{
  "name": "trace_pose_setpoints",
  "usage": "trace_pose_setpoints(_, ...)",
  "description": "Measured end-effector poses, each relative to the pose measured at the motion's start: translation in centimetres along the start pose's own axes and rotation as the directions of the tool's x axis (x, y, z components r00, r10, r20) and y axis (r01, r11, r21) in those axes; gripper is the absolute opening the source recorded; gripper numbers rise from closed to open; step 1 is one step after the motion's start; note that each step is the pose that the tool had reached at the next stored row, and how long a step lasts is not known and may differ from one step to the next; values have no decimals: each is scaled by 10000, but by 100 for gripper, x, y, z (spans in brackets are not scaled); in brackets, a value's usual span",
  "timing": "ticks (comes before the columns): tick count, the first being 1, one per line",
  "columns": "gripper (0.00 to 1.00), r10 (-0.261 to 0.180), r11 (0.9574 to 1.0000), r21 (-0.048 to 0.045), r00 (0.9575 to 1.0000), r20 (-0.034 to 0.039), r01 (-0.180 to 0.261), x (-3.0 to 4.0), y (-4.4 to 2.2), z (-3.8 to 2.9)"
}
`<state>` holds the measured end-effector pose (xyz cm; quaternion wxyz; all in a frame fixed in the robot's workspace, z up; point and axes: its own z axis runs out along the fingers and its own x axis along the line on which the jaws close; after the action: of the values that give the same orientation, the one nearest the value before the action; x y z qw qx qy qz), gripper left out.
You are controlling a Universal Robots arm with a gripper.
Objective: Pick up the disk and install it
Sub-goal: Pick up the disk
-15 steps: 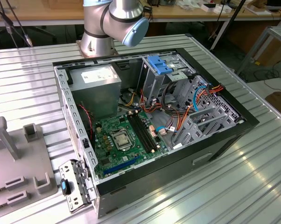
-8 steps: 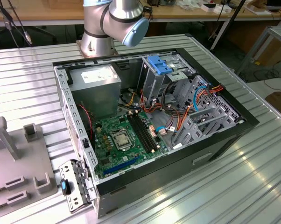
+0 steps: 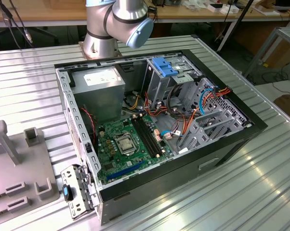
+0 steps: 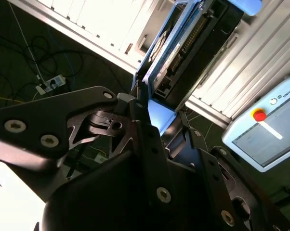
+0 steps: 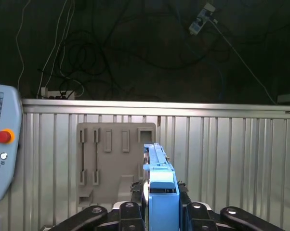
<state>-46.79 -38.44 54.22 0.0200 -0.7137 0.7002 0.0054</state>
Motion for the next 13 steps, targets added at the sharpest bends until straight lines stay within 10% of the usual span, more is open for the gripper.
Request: trace_pose_setpoints(13,37,1,10000,9,10000,1,-1,5,-269,0)
